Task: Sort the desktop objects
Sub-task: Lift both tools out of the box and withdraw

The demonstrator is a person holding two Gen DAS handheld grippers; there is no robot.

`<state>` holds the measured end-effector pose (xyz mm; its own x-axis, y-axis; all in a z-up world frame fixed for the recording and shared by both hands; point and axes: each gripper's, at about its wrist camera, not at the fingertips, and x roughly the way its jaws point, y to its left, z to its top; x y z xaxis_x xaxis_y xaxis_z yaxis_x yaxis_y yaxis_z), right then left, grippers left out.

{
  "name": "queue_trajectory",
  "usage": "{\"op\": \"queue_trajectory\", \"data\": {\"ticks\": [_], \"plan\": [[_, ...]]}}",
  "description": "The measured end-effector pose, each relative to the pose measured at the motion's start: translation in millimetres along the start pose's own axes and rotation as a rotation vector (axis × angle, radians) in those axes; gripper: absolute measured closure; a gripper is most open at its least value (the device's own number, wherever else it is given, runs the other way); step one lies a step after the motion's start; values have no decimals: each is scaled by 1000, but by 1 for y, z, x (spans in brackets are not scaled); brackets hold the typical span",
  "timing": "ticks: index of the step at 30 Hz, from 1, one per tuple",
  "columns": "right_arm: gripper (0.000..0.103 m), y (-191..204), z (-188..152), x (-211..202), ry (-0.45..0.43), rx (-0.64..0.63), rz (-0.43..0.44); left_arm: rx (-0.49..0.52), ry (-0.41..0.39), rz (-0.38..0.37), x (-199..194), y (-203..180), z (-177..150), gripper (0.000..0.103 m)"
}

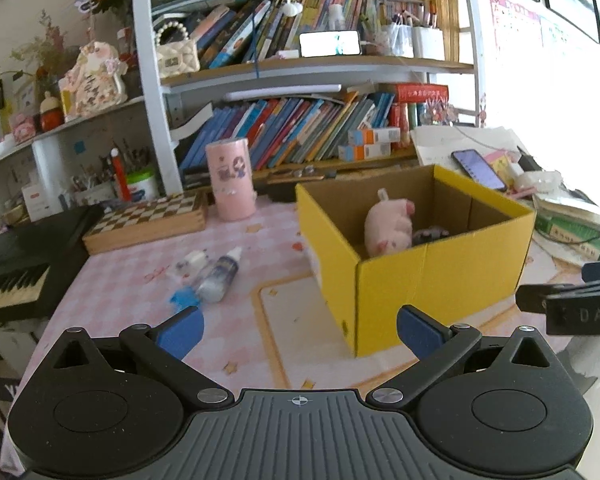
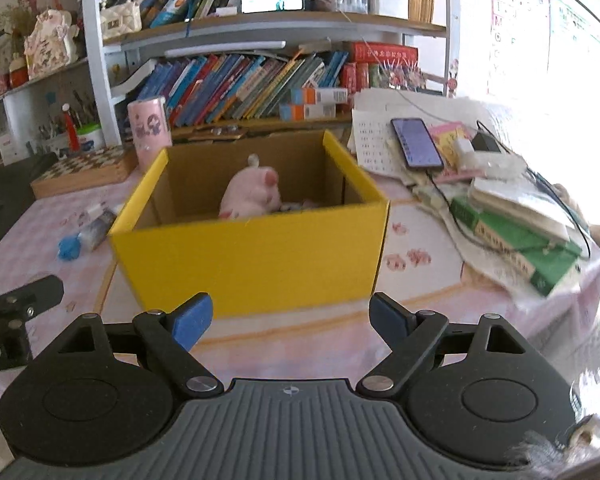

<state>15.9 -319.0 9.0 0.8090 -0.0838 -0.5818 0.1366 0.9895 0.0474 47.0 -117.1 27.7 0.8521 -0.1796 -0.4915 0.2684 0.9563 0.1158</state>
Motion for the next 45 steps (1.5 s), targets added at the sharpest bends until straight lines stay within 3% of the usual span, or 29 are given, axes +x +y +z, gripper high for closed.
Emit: {"op": "queue_trajectory", "data": {"ticks": [17,21,45], "plan": [[17,76,-58,-36,95,-23,26,-4,71,-8,-46,56,-48,0],[17,95,-68,-41,115,-41,51,9,81,21,-55,66,-58,0],[19,168,-78,-52,103,-168,180,-43,86,81,-88,117,-85,0]]}}
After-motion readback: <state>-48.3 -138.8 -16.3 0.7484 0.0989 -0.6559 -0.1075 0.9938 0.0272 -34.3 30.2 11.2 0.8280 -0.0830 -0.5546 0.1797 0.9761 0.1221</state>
